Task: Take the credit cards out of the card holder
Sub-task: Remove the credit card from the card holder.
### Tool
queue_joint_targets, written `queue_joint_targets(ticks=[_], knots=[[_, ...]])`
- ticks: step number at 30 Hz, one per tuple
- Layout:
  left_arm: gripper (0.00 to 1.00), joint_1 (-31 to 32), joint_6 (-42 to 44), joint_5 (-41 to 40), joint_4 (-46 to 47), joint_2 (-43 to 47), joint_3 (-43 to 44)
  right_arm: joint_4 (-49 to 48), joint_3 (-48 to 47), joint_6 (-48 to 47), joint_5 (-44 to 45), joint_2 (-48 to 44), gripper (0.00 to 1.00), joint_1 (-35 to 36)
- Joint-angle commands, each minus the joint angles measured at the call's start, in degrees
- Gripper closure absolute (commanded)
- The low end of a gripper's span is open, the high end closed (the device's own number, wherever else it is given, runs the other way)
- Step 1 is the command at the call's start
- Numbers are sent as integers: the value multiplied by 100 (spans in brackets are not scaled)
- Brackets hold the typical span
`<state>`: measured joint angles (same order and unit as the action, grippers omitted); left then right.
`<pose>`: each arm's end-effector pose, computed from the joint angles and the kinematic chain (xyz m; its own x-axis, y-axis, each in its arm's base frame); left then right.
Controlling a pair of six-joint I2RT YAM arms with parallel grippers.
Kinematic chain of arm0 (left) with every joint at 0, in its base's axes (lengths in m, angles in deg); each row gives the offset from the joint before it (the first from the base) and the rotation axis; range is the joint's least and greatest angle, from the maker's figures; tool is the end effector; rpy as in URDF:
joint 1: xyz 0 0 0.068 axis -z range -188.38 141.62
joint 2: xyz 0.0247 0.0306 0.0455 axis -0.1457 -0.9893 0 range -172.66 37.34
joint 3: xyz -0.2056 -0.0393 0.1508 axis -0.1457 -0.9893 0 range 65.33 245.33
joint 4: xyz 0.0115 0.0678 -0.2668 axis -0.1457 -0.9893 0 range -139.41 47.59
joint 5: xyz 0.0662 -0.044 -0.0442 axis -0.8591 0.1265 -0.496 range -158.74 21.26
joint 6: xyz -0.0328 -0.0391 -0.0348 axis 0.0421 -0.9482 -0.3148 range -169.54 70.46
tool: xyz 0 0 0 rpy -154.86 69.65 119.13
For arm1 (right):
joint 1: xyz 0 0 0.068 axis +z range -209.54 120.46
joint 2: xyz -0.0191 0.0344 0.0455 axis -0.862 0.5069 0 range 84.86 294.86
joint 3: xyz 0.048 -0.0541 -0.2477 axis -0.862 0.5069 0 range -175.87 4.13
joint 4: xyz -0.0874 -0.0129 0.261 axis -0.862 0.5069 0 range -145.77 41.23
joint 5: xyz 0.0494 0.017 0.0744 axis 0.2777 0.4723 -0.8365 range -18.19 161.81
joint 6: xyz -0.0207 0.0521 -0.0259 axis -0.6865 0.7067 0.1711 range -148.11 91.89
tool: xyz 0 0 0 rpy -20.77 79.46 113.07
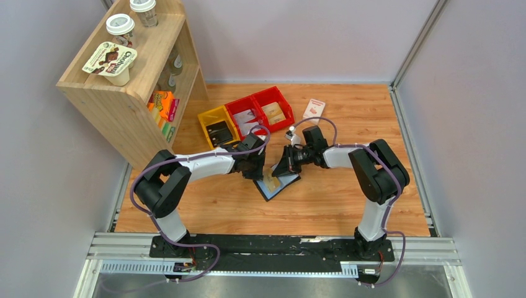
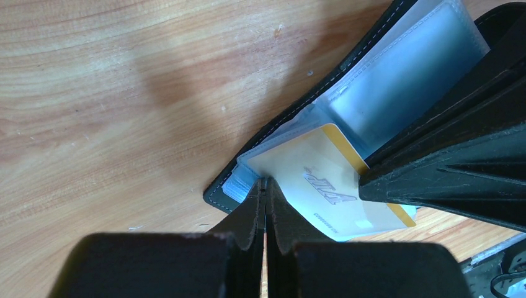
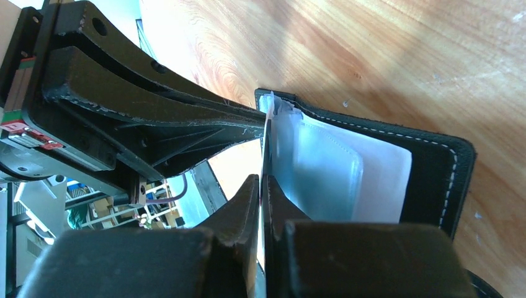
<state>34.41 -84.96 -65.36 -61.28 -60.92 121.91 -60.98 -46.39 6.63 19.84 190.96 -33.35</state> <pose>0.2543 -0.2392 0.1265 -0.9262 0.0689 -0.3708 0.1996 0.9238 -0.3268 0.2987 0.1877 0.0928 -0.9798 -0.0907 -0.1784 -0.2000 0.4659 0.8620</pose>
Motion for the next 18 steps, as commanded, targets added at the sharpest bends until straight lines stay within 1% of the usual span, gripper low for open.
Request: queue_joint_targets(ticks=[1,2,6,18], knots=[[100,19,167,-171,-292,-167,-77,-261,51,-20,-121,16,96,-79],[100,28,158,-162,-292,-159,-85,-252,60,-46,-130,7,98,-114],[100,28,167,-162,-292,-167,-77,-86,86,-152,-103,-20,100,-272],[100,28,176,-127,-292,-194,-59,178,201,-292,-24,-55,99,-659]])
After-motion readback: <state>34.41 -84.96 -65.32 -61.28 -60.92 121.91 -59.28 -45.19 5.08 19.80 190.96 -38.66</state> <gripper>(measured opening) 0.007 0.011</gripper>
